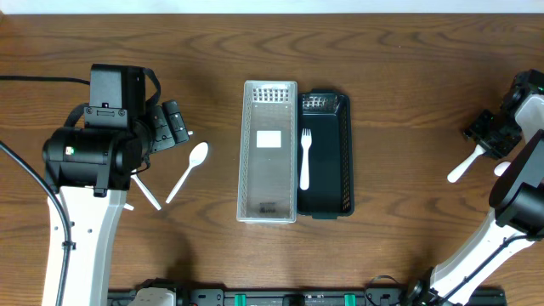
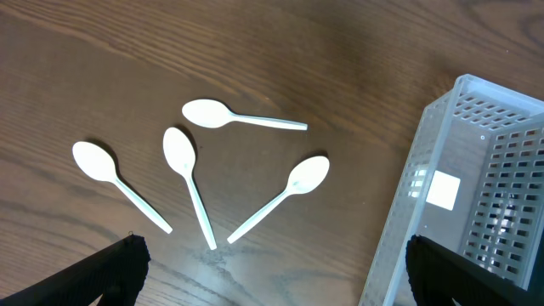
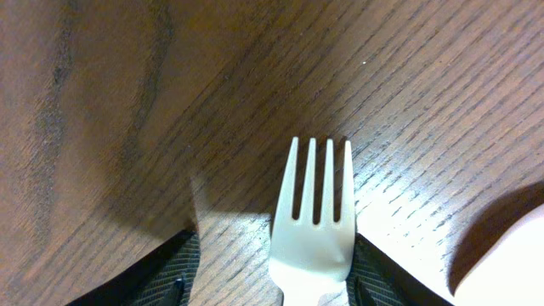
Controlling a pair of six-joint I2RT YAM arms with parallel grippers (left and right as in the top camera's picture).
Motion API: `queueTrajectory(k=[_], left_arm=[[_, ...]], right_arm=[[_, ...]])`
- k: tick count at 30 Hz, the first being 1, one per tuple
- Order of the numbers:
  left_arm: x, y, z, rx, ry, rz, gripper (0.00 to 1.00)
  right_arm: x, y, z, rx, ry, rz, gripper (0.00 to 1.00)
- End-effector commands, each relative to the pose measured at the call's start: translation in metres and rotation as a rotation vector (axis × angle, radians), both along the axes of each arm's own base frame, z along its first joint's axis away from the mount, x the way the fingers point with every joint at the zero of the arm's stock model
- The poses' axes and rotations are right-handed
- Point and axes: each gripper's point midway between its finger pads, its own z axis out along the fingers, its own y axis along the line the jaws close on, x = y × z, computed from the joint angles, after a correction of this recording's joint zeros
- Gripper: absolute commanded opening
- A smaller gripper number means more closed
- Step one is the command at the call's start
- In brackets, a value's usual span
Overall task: Pack container
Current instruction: 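Move the right gripper to a second white fork and grasp it, then place the second fork in the dark green basket beside the first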
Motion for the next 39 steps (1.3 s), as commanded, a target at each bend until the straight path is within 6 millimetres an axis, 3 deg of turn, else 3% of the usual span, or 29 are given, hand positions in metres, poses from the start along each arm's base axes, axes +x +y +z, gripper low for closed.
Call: queueTrajectory(k=[1, 4, 14, 19, 24, 27, 30, 35, 39], left_arm=[[0.002, 0.003, 0.006, 0.017, -0.011, -0.002, 0.98], [0.002, 0.003, 0.005, 0.017, -0.011, -0.002, 0.98], [0.002, 0.003, 0.005, 0.017, -0.011, -0.002, 0.98], [0.002, 0.003, 0.005, 0.017, -0.011, -0.002, 0.98], [0.002, 0.003, 0.006, 0.017, -0.011, -0.002, 0.98], [0.002, 0.003, 0.006, 0.017, -0.011, -0.002, 0.98], [0.002, 0.003, 0.006, 0.017, -0.011, -0.002, 0.98], [0.002, 0.003, 0.006, 0.017, -0.011, -0.002, 0.98], [0.002, 0.003, 0.005, 0.017, -0.011, -0.002, 0.98]], right_arm=[[-0.006, 0.003, -0.014, 0.026, 0.033, 0.000, 0.51], [-0.006, 0.003, -0.014, 0.026, 0.033, 0.000, 0.41], [-0.007, 0.004, -0.014, 0.029, 0.039, 0.000, 0.24], [-0.018, 0.011, -0.014, 0.054, 0.084, -0.011, 0.01], [-0.014, 0.030, 0.002, 0.052, 0.085, 0.035, 0.01], [0.002, 0.054, 0.033, 0.022, 0.027, 0.109, 0.01], [0.020, 0.092, 0.076, -0.016, -0.067, 0.212, 0.01], [0.038, 0.188, 0.140, -0.011, -0.241, 0.435, 0.02], [0.032, 0.267, 0.155, 0.018, -0.285, 0.573, 0.03]])
